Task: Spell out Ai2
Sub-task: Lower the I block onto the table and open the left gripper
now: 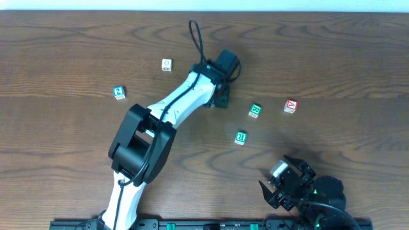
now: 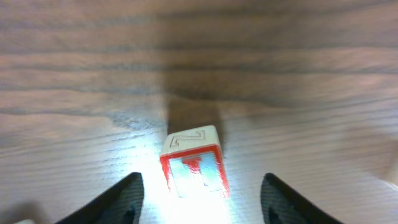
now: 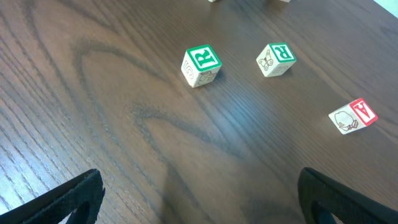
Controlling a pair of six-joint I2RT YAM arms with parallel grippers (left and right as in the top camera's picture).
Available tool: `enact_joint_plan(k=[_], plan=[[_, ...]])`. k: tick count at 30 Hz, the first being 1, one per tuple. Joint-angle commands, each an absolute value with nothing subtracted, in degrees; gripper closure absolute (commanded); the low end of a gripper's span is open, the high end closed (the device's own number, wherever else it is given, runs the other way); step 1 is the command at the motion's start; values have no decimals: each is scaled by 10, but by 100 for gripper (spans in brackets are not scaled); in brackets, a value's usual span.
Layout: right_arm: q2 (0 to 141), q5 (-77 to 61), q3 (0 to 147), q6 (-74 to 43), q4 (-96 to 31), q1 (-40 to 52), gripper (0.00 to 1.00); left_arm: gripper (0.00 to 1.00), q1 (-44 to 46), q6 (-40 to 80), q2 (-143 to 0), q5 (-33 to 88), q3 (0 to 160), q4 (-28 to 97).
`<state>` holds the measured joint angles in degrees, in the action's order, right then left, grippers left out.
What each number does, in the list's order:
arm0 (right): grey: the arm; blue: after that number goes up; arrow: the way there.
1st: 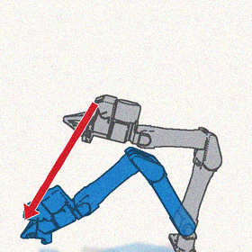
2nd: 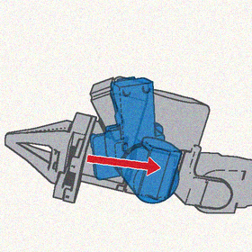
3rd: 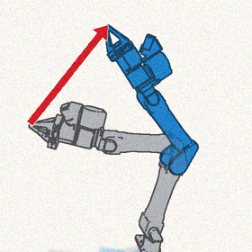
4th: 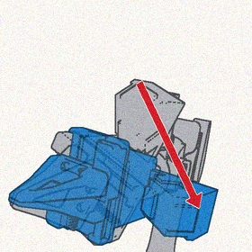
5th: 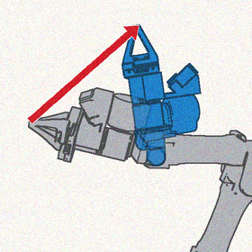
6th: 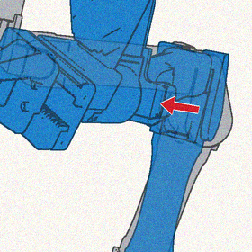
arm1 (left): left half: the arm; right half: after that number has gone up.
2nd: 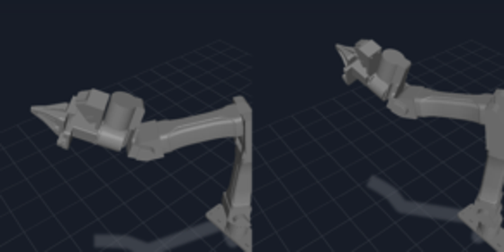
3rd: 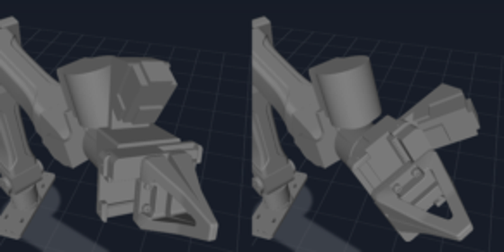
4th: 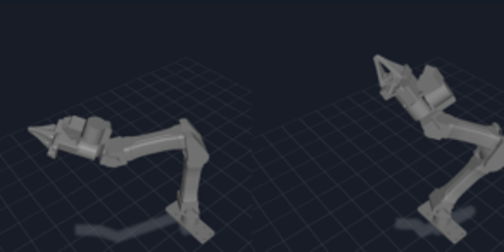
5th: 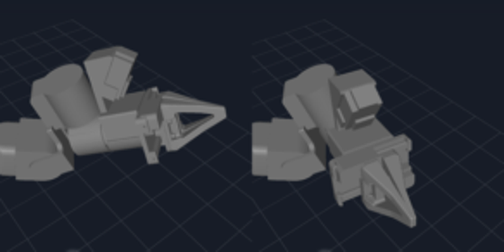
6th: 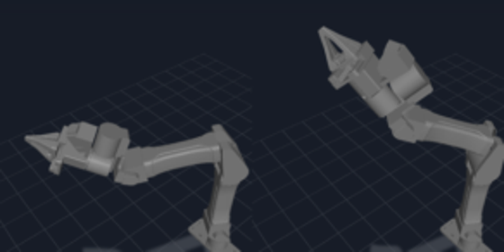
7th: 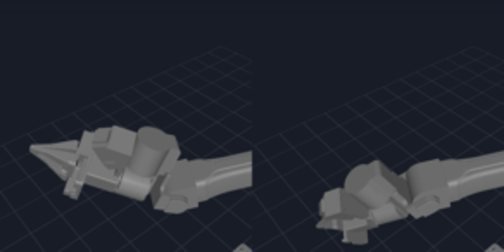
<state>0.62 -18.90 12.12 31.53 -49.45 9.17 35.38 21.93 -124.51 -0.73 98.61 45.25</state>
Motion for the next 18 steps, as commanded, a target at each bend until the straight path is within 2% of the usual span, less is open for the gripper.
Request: enact_joint_plan(k=[1, 7, 9, 10, 11, 18], plan=[[3, -197, 114, 318, -496, 87, 1, 34, 352, 187, -1240, -19, 1064, 491], [3, -197, 114, 318, -496, 87, 1, 30, 348, 148, -1233, -23, 1181, 583], [3, -197, 114, 318, -496, 87, 1, 20, 343, 148, -1232, -23, 1199, 593], [3, -197, 114, 318, -496, 87, 1, 10, 340, 147, -1232, -18, 1202, 593], [3, -197, 114, 318, -496, 87, 1, 5, 337, 147, -1232, -8, 1203, 594], [3, -197, 114, 318, -496, 87, 1, 5, 331, 148, -1233, 0, 1203, 585]])
